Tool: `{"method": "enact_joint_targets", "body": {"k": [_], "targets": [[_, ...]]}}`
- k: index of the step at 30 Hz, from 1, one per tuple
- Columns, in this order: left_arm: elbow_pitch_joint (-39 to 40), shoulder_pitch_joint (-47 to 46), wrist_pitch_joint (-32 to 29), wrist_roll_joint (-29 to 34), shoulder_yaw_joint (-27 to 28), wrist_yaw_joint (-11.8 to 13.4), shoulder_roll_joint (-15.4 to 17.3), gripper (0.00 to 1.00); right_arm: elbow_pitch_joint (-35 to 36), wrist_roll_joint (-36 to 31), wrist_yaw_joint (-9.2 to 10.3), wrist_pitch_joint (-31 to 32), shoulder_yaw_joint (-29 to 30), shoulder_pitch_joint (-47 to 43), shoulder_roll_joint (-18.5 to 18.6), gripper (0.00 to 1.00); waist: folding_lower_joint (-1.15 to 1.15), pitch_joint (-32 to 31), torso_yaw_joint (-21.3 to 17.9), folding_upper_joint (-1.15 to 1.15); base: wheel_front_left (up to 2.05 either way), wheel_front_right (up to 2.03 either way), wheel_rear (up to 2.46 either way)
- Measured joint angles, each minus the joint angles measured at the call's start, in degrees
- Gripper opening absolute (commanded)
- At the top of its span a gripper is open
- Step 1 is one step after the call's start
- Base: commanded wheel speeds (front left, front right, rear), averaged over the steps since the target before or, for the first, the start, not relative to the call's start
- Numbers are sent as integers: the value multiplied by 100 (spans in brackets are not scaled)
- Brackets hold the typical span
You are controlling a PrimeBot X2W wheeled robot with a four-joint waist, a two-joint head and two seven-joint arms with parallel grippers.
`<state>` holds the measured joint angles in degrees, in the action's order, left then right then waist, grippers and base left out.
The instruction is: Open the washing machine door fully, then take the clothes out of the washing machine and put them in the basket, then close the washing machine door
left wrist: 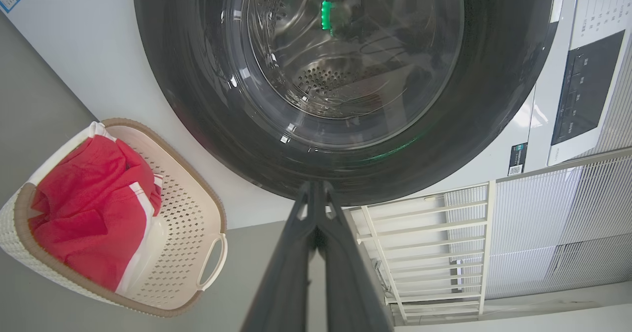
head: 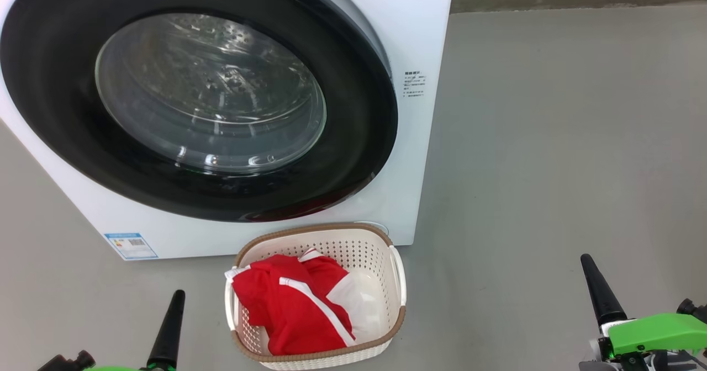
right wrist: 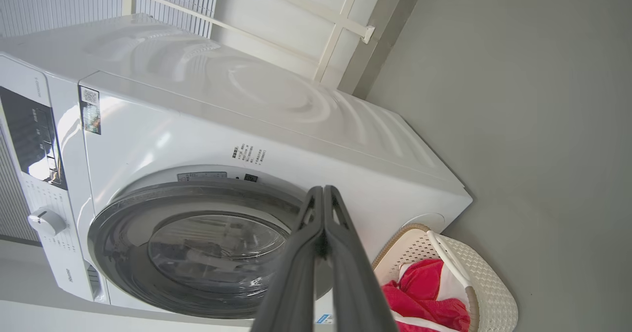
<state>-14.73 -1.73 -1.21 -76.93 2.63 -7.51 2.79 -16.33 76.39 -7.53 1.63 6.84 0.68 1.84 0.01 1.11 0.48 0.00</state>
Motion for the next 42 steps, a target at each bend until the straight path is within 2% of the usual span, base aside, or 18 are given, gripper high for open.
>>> {"method": "enact_joint_targets", "body": {"k": [26, 42], "targets": [[-43, -209, -428, -1499, 99, 0, -2, 0, 49, 1500, 7, 438, 21, 247, 21, 0, 0, -93, -48, 0, 0, 0, 0], [-48, -209, -433, -1518, 112, 0, -3, 0, 65, 1579, 8, 446, 25, 311, 24, 0, 0, -94, -48, 0, 0, 0, 0]]}}
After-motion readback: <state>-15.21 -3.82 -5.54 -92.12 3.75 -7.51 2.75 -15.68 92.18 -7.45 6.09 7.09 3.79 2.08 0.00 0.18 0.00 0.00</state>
